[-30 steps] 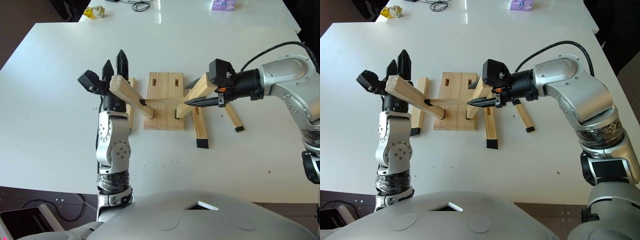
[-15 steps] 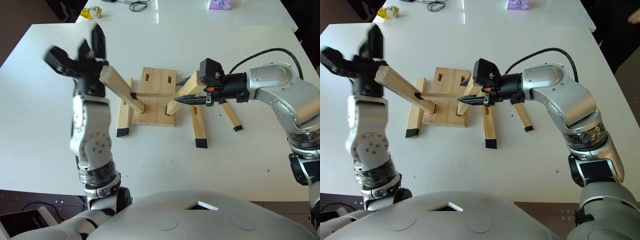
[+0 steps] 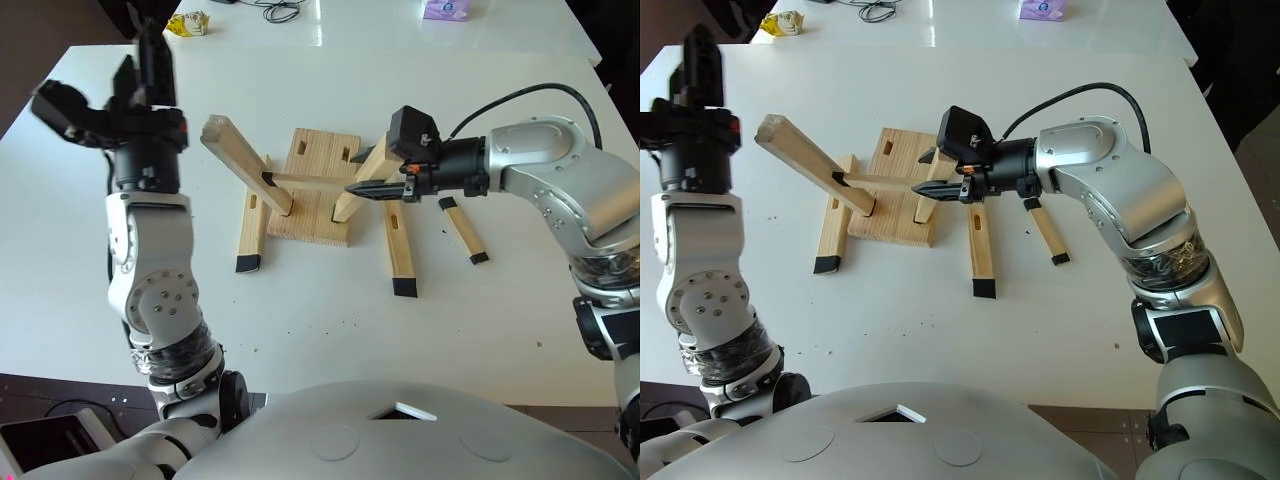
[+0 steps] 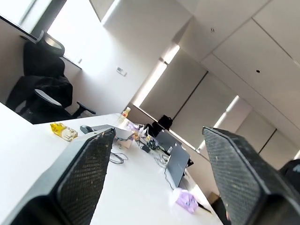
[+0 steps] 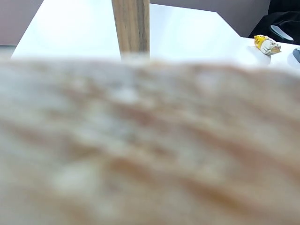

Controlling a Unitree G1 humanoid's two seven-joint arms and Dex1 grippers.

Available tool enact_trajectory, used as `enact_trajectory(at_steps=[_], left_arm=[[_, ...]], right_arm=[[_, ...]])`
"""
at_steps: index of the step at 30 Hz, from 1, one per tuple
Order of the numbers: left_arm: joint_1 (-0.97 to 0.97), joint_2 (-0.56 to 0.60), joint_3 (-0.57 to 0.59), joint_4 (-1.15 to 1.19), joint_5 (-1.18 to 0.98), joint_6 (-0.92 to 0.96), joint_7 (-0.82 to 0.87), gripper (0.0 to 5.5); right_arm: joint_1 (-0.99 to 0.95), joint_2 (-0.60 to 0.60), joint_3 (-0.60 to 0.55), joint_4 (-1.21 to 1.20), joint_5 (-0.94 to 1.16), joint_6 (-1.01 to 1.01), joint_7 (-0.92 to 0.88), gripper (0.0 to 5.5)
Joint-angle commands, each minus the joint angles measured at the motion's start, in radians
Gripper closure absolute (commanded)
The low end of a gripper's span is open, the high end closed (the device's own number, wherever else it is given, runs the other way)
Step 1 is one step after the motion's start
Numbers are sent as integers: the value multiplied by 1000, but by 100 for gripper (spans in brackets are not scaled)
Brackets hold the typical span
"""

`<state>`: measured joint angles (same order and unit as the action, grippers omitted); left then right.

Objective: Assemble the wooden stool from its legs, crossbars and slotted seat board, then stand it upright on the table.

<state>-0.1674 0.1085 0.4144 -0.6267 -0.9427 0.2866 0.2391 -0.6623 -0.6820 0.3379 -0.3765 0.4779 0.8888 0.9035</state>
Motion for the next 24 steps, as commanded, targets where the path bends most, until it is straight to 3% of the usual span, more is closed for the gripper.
enact_trajectory(at_steps=[1, 3, 5, 7, 11, 13, 18, 24], left_arm=[[-55, 67, 184, 14, -152, -86, 35, 206], [-64, 108, 224, 20, -191, -86, 55, 206], [-44, 149, 178, 1, -152, -40, 56, 206], [-27, 160, 41, -63, -84, 24, 54, 206], [-26, 109, -340, -173, 87, 135, 55, 206], [-22, 99, -463, -207, 133, 167, 42, 206], [-21, 57, -569, -250, 156, 221, 52, 206], [-33, 41, -700, -120, 250, 332, 21, 206]], right_arm=[[31, -74, 33, 67, -25, 53, 52, 348], [29, -102, 23, 59, -15, 49, 84, 348], [27, -136, 10, 55, -8, 42, 122, 348], [18, -153, 12, 64, -13, 32, 150, 348], [14, -142, 47, 94, -41, 8, 165, 348], [31, -132, 57, 86, -40, 12, 155, 348], [78, -136, 55, 55, -23, 22, 150, 348], [106, -82, 84, 73, -58, 5, 89, 348]])
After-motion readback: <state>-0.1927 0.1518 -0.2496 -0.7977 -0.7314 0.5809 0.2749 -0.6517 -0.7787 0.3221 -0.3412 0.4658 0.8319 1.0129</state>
